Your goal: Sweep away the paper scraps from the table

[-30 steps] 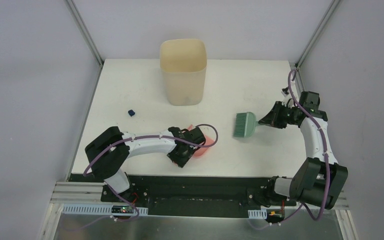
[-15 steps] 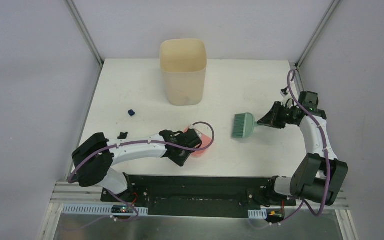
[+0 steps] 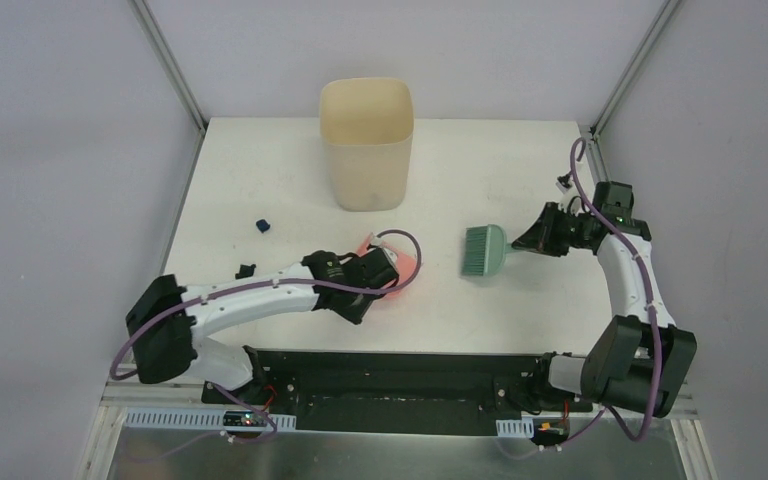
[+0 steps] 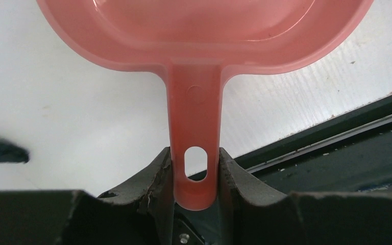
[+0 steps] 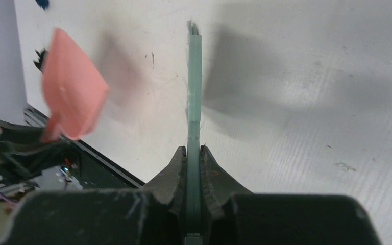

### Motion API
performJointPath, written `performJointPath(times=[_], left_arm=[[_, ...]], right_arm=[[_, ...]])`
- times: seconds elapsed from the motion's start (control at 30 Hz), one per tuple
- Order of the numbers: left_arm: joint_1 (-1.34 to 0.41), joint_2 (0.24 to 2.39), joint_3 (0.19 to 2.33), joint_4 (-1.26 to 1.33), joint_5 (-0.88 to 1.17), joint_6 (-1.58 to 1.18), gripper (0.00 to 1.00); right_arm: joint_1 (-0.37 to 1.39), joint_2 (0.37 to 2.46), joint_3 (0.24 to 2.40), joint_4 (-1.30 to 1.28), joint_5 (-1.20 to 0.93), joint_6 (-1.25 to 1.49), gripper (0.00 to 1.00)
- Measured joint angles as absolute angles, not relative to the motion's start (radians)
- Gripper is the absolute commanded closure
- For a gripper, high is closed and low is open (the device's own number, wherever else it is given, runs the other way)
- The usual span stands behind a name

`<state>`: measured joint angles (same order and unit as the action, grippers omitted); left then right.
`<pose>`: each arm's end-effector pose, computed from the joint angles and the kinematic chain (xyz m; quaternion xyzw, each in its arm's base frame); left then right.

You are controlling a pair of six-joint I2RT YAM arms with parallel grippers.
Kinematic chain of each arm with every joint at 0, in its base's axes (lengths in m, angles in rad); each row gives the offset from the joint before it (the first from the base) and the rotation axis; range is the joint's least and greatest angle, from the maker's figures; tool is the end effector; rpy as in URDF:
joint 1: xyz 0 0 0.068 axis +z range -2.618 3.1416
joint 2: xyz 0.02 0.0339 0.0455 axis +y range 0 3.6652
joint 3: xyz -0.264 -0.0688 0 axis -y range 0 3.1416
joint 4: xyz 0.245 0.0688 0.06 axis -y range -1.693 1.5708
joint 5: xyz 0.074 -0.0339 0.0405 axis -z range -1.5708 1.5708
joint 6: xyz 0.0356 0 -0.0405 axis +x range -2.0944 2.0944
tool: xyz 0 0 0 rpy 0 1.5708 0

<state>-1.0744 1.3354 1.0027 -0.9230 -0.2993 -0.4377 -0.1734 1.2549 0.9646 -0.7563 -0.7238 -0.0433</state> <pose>0.1250 -0.2087 0.2442 0.2835 0.9348 0.0007 0.2139 0.2408 -0.0182 0.2646 -0.0328 0.9073 0.3138 0.2779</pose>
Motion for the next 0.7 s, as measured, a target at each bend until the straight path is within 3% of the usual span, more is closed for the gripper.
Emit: performJointPath(times=[0.23, 0.7], left_arm=[[-1.074, 1.059, 1.109, -1.233, -0.517, -0.601, 0.87], [-1.074, 0.836, 1.206, -1.544, -0.694, -0.911, 0.87]], right_arm=[[0.289, 1.261, 1.061, -0.783, -0.645, -0.119, 1.00], [0.828, 1.847, 1.667, -0.730, -0.615, 0.057, 1.00]])
